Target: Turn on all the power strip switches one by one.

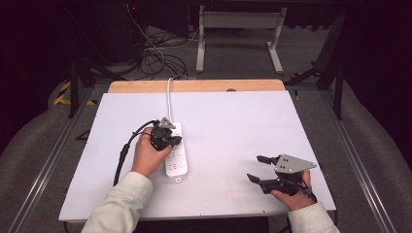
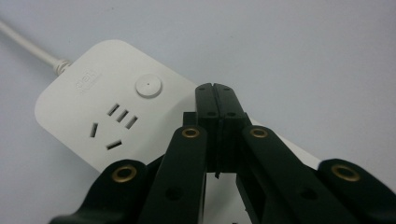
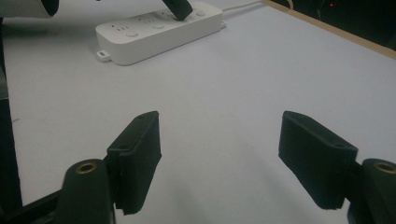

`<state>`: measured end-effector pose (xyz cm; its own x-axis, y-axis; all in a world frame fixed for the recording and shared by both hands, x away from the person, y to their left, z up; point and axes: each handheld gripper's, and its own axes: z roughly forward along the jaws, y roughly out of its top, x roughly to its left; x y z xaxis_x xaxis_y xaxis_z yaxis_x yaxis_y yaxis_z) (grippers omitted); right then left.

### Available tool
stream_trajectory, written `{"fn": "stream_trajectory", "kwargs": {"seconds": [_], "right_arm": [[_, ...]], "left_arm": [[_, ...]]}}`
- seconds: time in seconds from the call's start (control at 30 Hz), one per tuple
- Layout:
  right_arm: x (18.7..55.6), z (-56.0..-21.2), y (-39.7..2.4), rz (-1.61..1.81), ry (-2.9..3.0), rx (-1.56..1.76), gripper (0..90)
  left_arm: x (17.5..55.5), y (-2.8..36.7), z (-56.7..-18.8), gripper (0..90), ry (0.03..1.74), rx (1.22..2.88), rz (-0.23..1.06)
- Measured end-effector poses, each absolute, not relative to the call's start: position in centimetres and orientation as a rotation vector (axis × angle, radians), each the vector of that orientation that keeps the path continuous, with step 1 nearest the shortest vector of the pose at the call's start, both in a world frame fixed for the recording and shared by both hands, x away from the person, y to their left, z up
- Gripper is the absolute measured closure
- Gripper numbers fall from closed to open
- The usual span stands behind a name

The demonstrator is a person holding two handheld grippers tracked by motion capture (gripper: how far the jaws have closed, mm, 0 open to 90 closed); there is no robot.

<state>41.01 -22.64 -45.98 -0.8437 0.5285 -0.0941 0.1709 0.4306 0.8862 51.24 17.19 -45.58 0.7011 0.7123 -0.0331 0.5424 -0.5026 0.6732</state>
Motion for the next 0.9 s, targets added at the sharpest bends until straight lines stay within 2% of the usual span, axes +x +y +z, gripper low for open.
{"fn": "stream_trajectory", "kwargs": {"seconds": [0.13, 0.27, 0.67, 0.9], "right_arm": [[41.0, -46.0, -22.6, 1.384, 2.33, 0.598, 30.1], [41.0, -46.0, -22.6, 1.381, 2.332, 0.598, 30.1], [41.0, -46.0, -22.7, 1.381, 2.334, 0.595, 30.1], [40.9, -46.0, -22.6, 1.382, 2.331, 0.593, 30.1]], "left_arm": [[51.1, 16.8, -45.6, 90.0, 0.947, 2.233, 0.321], [50.9, 16.4, -45.6, 90.0, 0.942, 2.252, 0.369], [51.2, 17.3, -45.9, 90.0, 0.973, 2.193, 0.284], [51.1, 17.0, -45.8, 90.0, 0.971, 2.22, 0.319]]}}
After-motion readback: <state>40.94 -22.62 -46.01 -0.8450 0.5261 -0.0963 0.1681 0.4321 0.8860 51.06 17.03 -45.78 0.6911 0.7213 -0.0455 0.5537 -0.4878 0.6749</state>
